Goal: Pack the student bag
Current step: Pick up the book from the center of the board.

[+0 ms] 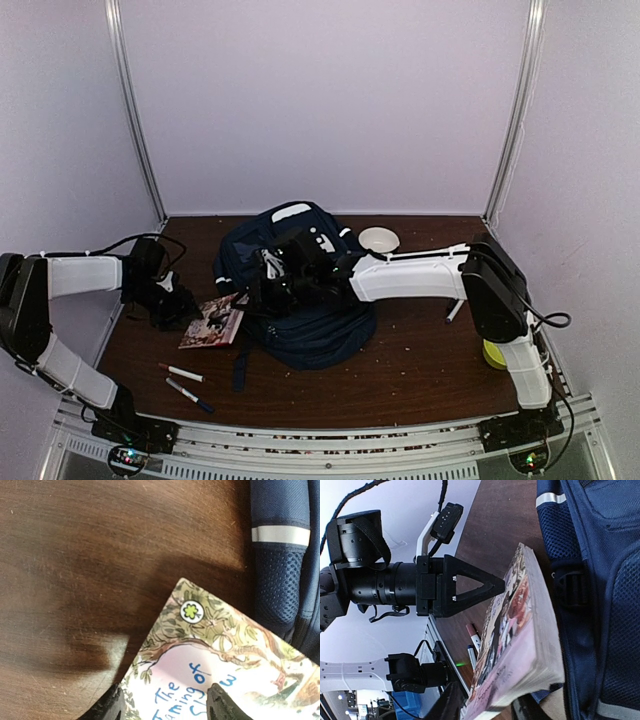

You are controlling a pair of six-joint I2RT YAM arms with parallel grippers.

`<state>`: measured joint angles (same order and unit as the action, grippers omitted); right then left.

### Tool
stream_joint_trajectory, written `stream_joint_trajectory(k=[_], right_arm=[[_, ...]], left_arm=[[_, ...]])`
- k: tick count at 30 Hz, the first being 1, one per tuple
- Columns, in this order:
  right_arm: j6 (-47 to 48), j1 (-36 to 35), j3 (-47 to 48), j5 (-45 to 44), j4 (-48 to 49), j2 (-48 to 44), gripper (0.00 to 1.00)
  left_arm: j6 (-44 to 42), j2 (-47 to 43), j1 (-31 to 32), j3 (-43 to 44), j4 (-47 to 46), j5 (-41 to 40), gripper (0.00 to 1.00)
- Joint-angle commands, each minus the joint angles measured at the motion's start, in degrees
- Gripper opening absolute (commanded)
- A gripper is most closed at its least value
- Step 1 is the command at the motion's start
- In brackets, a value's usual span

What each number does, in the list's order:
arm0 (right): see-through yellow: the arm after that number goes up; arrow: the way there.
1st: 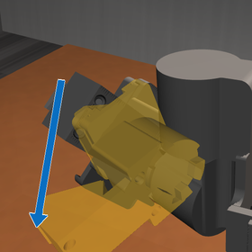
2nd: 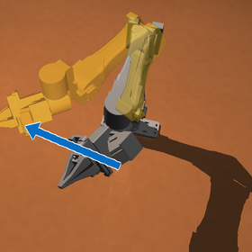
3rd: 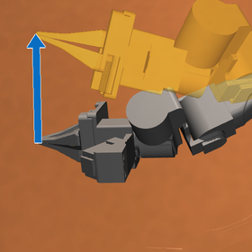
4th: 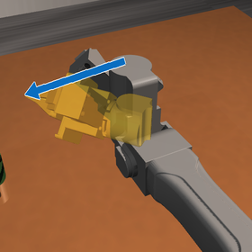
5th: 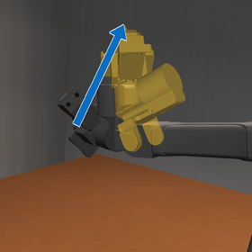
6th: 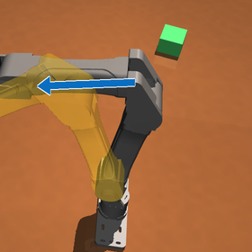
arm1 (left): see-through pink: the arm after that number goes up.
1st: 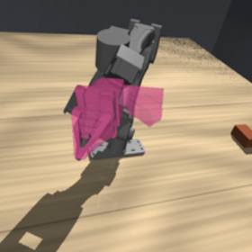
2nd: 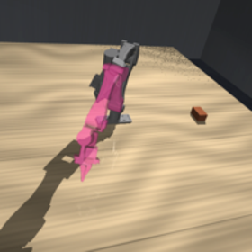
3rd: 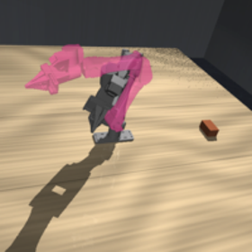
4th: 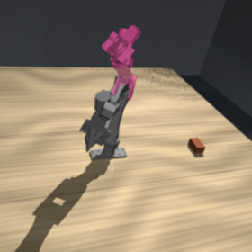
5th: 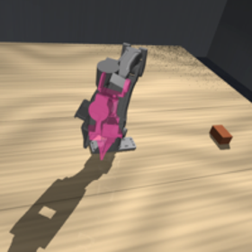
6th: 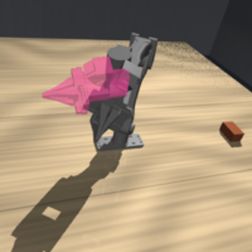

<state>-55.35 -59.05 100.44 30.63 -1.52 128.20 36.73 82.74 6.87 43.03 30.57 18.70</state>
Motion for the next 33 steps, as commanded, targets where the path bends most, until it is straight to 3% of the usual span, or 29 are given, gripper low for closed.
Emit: stream_joint_trajectory(k=[1, 11, 19, 33], right_arm=[[-0.19, 1.34, -1.17, -2.8, -1.5, -1.01, 0.3], [-4.21, 2.1, -0.55, -0.38, 0.6, 3.25, 0.29], [-3.64, 2.03, 1.84, -0.7, -0.93, 5.91, 0.39], [-3.09, 0.64, -3.69, -1.47, -5.88, 1.83, 0.58]], left_arm=[[1.2, -1.09, 0.29, -0.22, -0.42, 0.08, 0.58], [1.49, -0.64, 0.37, 0.0, -2.32, 1.21, 0.57], [2.07, -0.57, 0.59, -2.22, -5.42, 3.46, 0.56], [1.56, 0.62, 0.66, -3.18, -6.38, 2.31, 0.56]])
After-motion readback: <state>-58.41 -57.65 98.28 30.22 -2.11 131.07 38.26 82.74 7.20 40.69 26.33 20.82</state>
